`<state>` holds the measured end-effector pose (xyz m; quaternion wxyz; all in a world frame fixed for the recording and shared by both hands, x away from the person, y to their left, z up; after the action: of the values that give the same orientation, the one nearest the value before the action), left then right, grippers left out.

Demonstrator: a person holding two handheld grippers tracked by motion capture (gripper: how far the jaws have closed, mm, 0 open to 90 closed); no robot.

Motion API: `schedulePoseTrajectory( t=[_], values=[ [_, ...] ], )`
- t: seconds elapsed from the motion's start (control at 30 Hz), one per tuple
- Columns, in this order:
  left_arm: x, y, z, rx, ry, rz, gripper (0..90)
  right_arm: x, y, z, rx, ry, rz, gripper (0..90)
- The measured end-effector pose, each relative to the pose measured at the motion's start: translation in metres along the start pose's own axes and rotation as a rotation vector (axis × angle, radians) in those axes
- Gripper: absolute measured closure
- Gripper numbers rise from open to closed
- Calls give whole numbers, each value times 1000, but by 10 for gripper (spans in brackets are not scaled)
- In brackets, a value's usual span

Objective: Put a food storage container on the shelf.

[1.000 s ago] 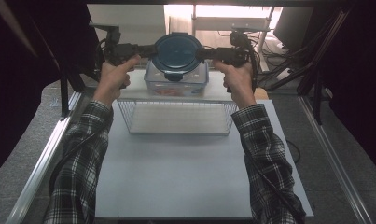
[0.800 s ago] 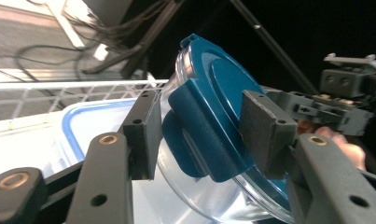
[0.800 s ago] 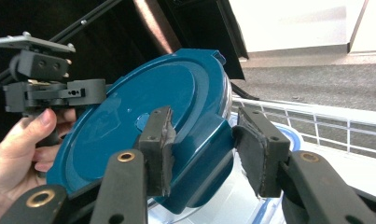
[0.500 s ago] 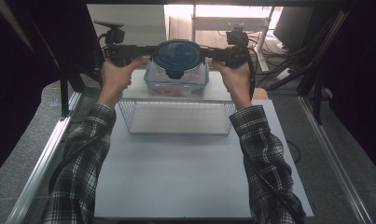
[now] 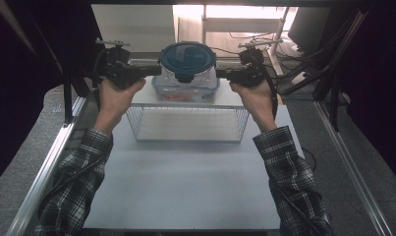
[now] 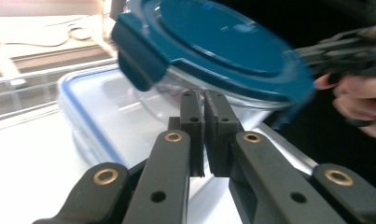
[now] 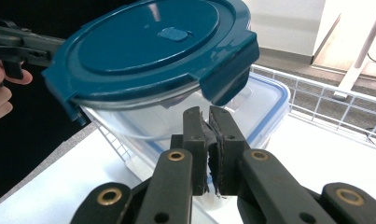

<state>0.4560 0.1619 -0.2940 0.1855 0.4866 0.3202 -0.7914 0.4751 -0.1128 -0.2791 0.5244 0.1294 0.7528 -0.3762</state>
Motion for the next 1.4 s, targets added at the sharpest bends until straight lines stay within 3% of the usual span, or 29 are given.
schedulePoseTrajectory(
  t=[0.2, 0.37, 0.53, 0.67, 0.8, 1.0, 1.17, 1.4],
  values=[
    [-8, 6, -7, -20, -18, 11, 862, -5, 13, 3, 22, 2, 3, 839],
    [4, 3, -4, -1, -10, -3, 766, -1, 14, 3, 10, 10, 15, 797],
    [28, -2, 3, 14, 40, -16, 424, 15, 3, -3, -18, -2, 42, 577],
    [48, -5, 10, 17, 82, 1, 275, 36, -3, -9, -26, -27, 36, 410],
    [71, -4, 17, 38, 102, 2, 188, 58, -7, -15, -20, -73, 33, 263],
    [107, -2, 27, 64, 115, -14, 92, 89, -10, -23, -32, -109, 14, 144],
    [138, -1, 36, 97, 108, -41, 66, 113, -15, -30, -53, -133, 0, 87],
    [179, -2, 45, 97, 114, -81, 36, 148, -22, -35, -75, -130, -18, 34]
  ],
)
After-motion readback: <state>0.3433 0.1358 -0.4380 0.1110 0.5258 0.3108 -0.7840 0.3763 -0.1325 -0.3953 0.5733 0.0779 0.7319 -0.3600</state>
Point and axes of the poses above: each handheld gripper's, and its own axes: y roughly forward along the jaws, x roughly out of its underside, z roughly to its right, the point moved 5 cm from there along y, roughly forward along the jaws, and after that the axes turned 3 degrees about z, right-handed, at the moved point
